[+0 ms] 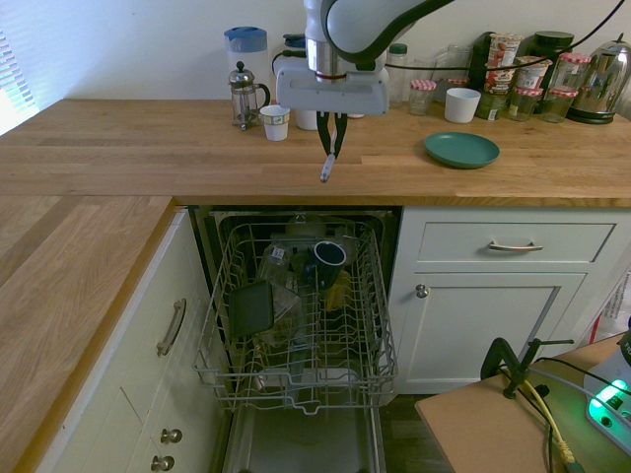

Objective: Put the fork in the dishwasher

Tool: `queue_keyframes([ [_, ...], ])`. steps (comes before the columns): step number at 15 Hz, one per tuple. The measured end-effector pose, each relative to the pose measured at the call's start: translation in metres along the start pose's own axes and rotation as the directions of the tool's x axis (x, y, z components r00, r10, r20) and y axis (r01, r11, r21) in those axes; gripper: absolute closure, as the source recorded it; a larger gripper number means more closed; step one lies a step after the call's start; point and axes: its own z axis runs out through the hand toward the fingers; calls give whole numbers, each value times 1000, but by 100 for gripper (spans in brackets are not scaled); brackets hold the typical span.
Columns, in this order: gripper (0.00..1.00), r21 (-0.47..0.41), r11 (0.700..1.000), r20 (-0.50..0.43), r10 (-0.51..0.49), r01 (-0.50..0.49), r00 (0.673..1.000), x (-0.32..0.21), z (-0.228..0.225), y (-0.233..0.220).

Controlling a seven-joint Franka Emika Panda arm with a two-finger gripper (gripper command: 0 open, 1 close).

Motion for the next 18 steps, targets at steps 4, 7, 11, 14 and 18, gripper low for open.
queue_keyframes([
  [4,100,-30,997,-1,-76,76,997,-37,39,50],
  [7,100,-42,992,-23,-118,117,993,-44,82,75],
  [11,100,-49,987,-31,-155,153,987,-50,151,86],
  [14,100,-61,988,-9,-146,145,989,-38,201,82],
  [18,100,-58,987,-13,-154,153,988,-38,214,83],
])
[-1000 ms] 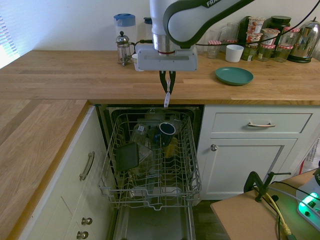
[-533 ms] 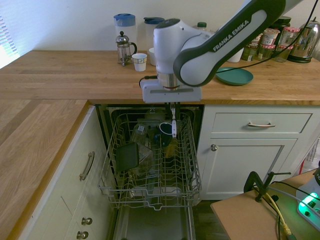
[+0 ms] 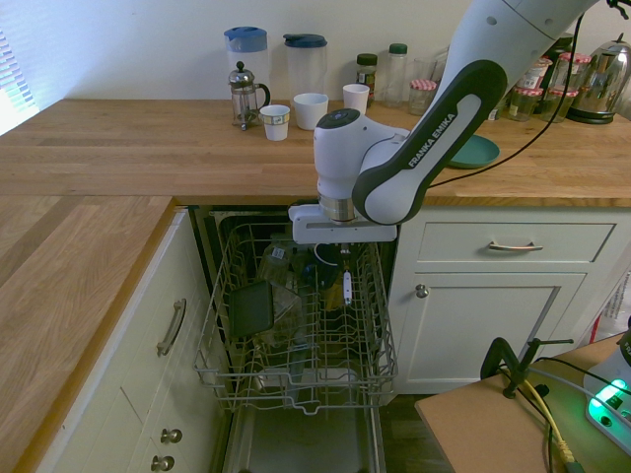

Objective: Put the fork in the dishwasher

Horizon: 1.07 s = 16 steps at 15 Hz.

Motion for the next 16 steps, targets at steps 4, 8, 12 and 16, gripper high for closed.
queue_keyframes([
  [4,100,-14,1000,-13,-22,22,1000,-25,10,14],
  [8,100,-56,997,-35,-52,50,998,-52,50,31],
  [12,100,-62,996,-49,-67,63,997,-67,88,20],
  [16,0,-59,996,-65,-66,62,996,-71,105,11],
])
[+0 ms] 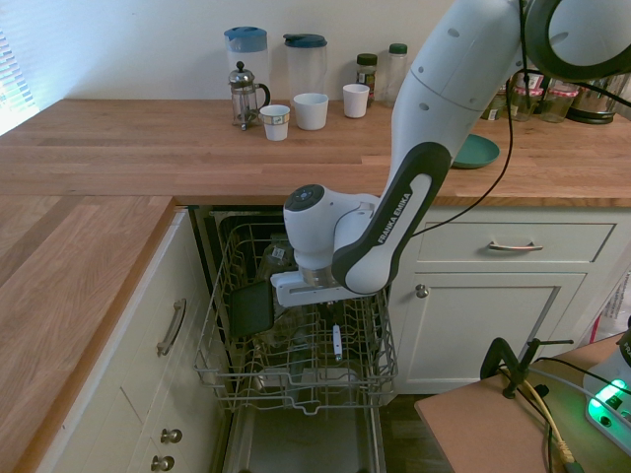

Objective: Put the fork in the dishwasher

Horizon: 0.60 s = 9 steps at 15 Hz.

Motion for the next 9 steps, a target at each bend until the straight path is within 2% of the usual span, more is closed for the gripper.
queue_keyframes([
  [9,0,-4,1000,-16,-4,4,1000,-3,1,2],
])
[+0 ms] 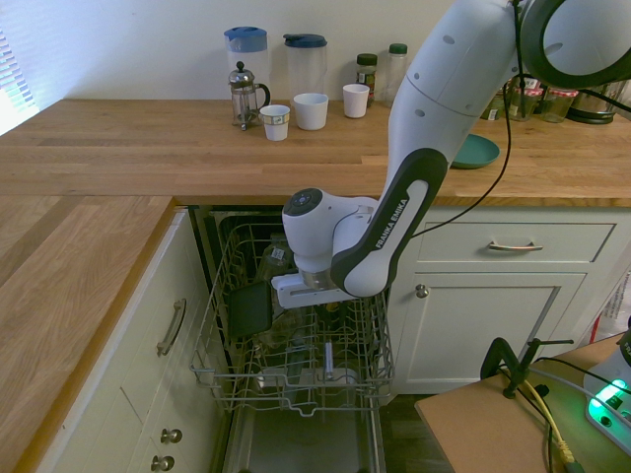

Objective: Put the fork in the dishwasher

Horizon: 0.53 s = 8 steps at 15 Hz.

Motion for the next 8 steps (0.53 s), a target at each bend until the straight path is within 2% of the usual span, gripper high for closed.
queue_keyframes([
  [4,0,5,1000,-14,10,-10,1000,1,-14,6],
  [8,0,62,997,-7,39,-38,999,2,-66,6],
])
